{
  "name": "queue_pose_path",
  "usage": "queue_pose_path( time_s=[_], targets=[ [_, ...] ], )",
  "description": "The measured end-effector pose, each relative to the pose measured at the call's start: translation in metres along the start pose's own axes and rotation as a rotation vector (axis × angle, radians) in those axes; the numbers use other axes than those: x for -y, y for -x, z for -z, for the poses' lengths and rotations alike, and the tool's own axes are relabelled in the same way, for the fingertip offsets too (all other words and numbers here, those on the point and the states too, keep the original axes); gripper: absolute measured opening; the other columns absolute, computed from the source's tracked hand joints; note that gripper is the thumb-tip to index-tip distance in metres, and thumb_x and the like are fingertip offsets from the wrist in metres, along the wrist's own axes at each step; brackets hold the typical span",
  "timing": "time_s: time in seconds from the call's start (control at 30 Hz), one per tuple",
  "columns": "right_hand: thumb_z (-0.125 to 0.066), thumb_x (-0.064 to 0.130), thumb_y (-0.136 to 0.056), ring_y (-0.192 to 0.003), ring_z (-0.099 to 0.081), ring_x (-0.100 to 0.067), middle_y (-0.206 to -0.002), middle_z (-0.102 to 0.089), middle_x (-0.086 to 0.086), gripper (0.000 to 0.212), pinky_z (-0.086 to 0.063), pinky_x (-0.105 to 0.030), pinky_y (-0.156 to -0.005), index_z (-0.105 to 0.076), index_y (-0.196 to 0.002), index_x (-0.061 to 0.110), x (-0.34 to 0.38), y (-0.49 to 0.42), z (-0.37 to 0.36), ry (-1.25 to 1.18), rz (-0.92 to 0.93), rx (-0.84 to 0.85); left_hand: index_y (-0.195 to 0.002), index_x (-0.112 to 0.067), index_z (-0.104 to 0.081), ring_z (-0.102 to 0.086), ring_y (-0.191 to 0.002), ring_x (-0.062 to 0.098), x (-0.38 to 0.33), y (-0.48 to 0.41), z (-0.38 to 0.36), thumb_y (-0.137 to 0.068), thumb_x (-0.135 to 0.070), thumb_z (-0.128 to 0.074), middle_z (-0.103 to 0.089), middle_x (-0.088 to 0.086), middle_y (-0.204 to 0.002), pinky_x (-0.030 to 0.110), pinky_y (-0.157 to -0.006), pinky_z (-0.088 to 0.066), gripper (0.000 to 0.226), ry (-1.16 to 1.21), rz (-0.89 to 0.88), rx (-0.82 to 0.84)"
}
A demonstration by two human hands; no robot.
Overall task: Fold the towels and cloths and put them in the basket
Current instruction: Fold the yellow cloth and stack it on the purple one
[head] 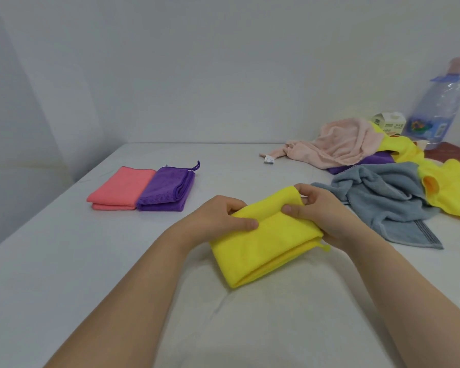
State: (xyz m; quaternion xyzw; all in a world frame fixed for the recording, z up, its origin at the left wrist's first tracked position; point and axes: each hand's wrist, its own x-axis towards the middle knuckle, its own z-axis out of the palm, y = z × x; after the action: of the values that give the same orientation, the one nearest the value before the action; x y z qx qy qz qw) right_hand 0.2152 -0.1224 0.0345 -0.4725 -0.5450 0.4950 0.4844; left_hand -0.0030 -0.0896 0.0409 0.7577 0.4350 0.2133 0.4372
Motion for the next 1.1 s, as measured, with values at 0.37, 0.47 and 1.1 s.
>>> queue_pose_path(
  time_s=[0.37, 0.47, 1.1],
  targets=[
    [-0.058, 0.03, -0.083, -0.102, -0.067, -0.021, -0.115, -0.068, -0.009, 0.041, -0.057, -0.03, -0.076, -0.058, -0.117, 0.008, -0.025, -0.008, -0.028, -0.427, -0.22, -0.027, -0.078, -0.012, -0.063, -0.055, -0.071, 0.019, 0.019, -0.023, -0.029, -0.067, -0.038, -0.077, -0.061, 0.004, -0.076, 0.03, -0.065, -0.042, 0.031, 0.284, 0.086, -0.509],
    [-0.051, 0.008, -0.094, -0.094, -0.067, -0.021, -0.106, -0.069, -0.006, 0.02, -0.056, -0.031, -0.073, -0.058, -0.113, 0.008, -0.028, -0.01, -0.038, -0.322, -0.178, -0.155, -0.082, -0.023, -0.057, -0.052, -0.068, 0.015, 0.025, -0.026, -0.032, -0.075, -0.031, -0.076, -0.056, -0.003, -0.072, 0.025, -0.058, -0.038, 0.021, 0.16, 0.079, -0.529],
    [-0.051, 0.009, -0.094, -0.107, -0.059, -0.032, -0.122, -0.061, -0.018, 0.033, -0.048, -0.041, -0.089, -0.052, -0.126, 0.0, 0.014, -0.112, -0.123, -0.403, -0.198, -0.242, -0.126, -0.011, -0.06, -0.039, -0.131, 0.03, 0.138, -0.011, 0.108, -0.076, -0.041, -0.034, -0.057, 0.008, -0.132, 0.038, -0.108, -0.029, 0.064, -0.7, 0.116, -0.716]
  ],
)
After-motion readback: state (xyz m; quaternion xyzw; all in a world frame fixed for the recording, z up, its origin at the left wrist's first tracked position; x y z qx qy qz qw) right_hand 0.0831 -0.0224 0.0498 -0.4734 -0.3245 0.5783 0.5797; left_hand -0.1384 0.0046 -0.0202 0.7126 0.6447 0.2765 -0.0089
